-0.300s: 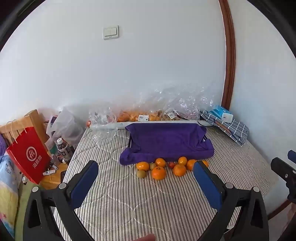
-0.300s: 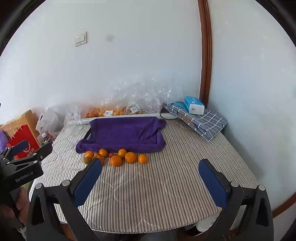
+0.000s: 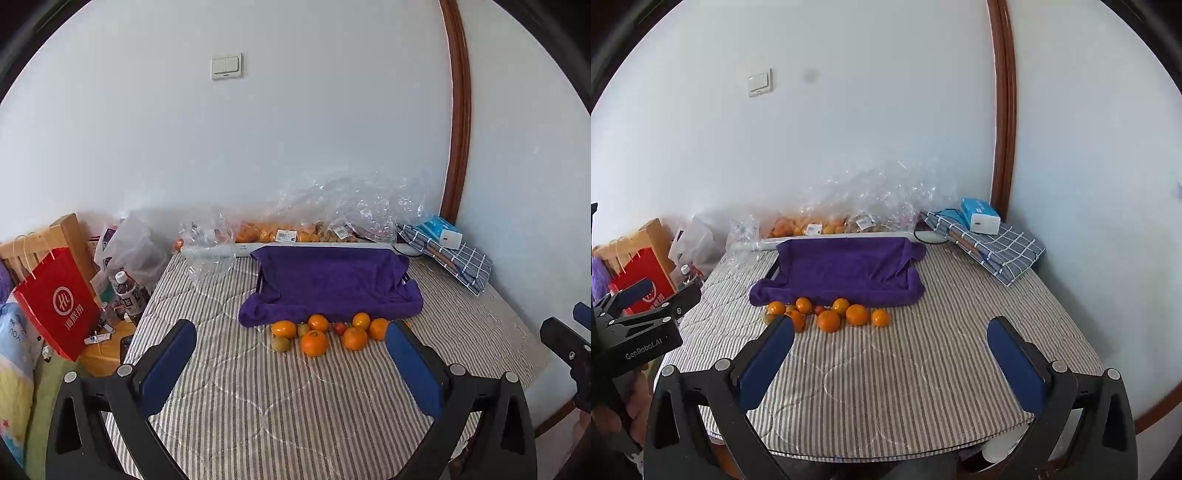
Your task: Organize fruits
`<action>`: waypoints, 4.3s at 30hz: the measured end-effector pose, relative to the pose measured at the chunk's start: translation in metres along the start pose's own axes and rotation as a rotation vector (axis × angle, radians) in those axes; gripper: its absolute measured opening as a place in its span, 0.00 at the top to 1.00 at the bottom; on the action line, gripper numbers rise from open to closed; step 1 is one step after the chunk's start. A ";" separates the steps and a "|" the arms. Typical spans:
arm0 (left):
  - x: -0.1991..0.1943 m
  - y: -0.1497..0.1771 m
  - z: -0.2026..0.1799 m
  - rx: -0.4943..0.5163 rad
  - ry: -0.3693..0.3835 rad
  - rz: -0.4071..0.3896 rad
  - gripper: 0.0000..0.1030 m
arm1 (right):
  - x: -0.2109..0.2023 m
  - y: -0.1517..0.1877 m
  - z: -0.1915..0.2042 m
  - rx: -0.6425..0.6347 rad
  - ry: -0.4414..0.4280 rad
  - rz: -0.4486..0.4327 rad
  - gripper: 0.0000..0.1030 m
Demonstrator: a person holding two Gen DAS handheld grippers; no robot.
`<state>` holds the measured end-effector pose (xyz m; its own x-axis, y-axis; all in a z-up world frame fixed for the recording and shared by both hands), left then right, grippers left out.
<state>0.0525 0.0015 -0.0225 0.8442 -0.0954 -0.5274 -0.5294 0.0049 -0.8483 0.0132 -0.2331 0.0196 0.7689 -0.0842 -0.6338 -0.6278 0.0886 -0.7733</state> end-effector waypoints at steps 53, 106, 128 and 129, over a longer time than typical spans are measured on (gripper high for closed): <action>-0.005 0.004 -0.015 0.001 0.040 -0.001 0.00 | 0.001 0.031 0.019 0.023 -0.019 -0.017 0.00; 0.048 0.015 0.011 -0.023 0.013 0.054 0.00 | 0.061 0.039 0.028 -0.032 0.010 0.052 0.00; 0.173 0.076 0.062 -0.051 -0.027 0.226 0.00 | 0.207 0.086 0.023 0.003 -0.048 0.206 0.00; 0.178 0.080 0.066 -0.053 -0.033 0.237 0.02 | 0.213 0.089 0.024 0.001 -0.052 0.212 0.00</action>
<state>0.1659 0.0503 -0.1873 0.6979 -0.0648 -0.7132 -0.7158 -0.0286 -0.6978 0.1242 -0.2191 -0.1838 0.6248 -0.0121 -0.7807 -0.7761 0.0994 -0.6227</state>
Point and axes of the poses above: each gripper's, at about its wrist camera, not at the fingertips, and x roughly the way its jaws point, z to its left, y to its underside, the point moved 8 cm from there along x, roughly the way its jaws point, and after that the axes turned 5 degrees about y, right-handed, at the moved point
